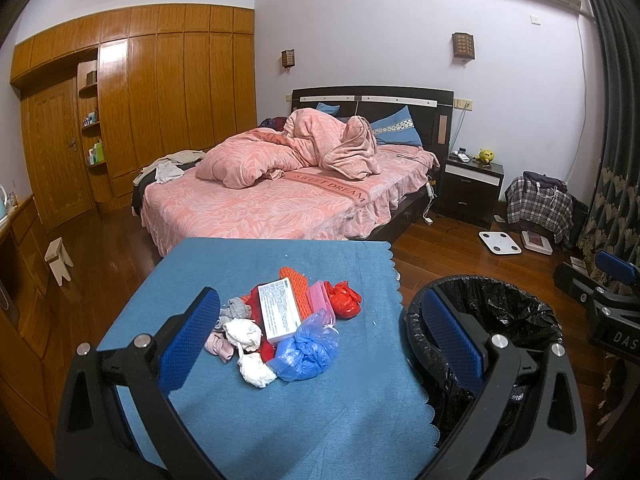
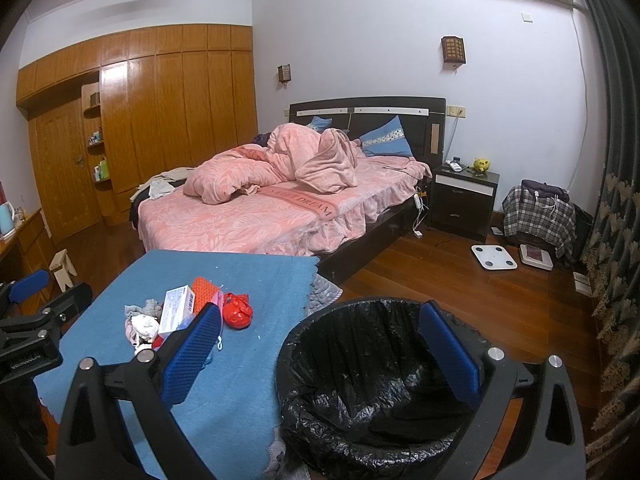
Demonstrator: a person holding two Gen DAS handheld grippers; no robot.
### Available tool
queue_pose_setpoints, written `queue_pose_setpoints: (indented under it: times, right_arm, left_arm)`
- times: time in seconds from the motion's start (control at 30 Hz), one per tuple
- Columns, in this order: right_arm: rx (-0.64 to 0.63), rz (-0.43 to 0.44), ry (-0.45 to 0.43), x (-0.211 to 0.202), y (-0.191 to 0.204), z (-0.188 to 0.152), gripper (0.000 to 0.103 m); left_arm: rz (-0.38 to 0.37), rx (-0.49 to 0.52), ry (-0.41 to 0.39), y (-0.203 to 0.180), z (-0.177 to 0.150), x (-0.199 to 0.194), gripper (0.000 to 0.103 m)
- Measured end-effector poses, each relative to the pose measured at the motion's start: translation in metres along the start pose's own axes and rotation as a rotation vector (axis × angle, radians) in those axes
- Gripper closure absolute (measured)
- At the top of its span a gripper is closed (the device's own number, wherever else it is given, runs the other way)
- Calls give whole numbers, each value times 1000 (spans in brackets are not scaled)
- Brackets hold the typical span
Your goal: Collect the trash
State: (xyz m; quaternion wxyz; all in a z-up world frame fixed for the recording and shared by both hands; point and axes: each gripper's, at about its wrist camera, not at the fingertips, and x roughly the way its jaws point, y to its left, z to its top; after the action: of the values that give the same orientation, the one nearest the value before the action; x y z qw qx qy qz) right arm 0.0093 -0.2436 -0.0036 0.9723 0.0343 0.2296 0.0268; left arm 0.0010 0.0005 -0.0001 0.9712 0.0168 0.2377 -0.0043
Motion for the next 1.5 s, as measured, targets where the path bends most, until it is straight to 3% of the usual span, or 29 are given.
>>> queue_pose_setpoints:
  times: [0.97,1.33,1.5]
  right_arm:
    - [-14,31,32,26,22,0,6]
    - [-49,125,73,92,69,-15,6]
    - [-61,200,124,135,103,-35,14]
  left_arm:
    - [16,-28,31,19,-14,16,5]
    - [149,-67,85,83,-36,62,5]
    - [160,-109,139,121,-56,90,5]
